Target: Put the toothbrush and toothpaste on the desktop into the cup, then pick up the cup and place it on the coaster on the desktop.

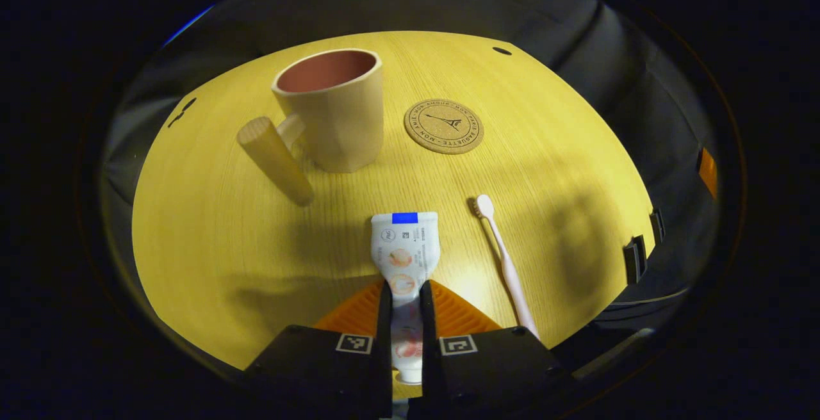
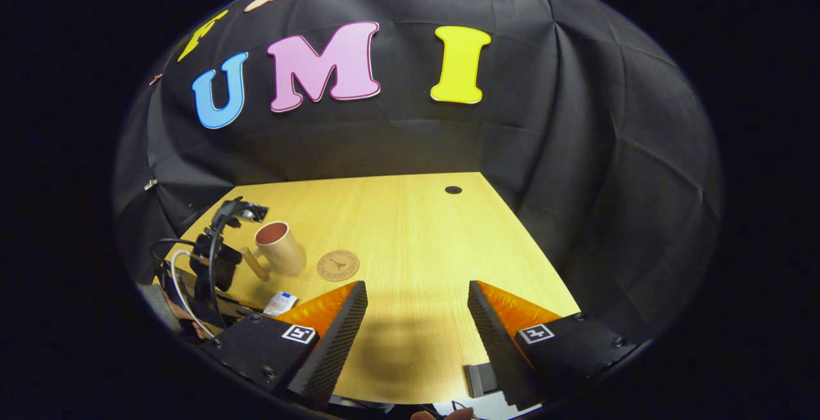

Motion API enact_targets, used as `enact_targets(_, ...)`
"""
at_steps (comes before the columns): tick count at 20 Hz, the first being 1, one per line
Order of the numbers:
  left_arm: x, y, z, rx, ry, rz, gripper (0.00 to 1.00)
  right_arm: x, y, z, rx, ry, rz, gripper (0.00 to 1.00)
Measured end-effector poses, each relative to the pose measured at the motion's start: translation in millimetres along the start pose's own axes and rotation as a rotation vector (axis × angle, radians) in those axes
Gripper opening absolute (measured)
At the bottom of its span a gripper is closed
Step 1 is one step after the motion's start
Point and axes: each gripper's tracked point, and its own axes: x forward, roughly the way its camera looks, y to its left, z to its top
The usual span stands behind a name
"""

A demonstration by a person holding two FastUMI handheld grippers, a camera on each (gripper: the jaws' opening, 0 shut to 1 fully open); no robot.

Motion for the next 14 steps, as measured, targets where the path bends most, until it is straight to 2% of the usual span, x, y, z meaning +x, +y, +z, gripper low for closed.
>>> enact_targets(4, -41, 2, 28, 0.037, -0.186, -0.059, 0.23, 3, 14, -15, -0.016, 0.056, 0.028, 0.97)
enact_targets(8, -101, 1, 84, 0.042, -0.433, -0.128, 0.22, 7, 29, -38, -0.032, 0.145, 0.058, 0.97)
enact_targets(12, -148, 15, 150, 0.010, -0.664, -0.147, 0.23, 11, 50, -64, -0.056, 0.244, 0.105, 0.98)
enact_targets(14, -162, 25, 179, 0.020, -0.740, -0.132, 0.23, 14, 63, -75, -0.073, 0.290, 0.135, 0.98)
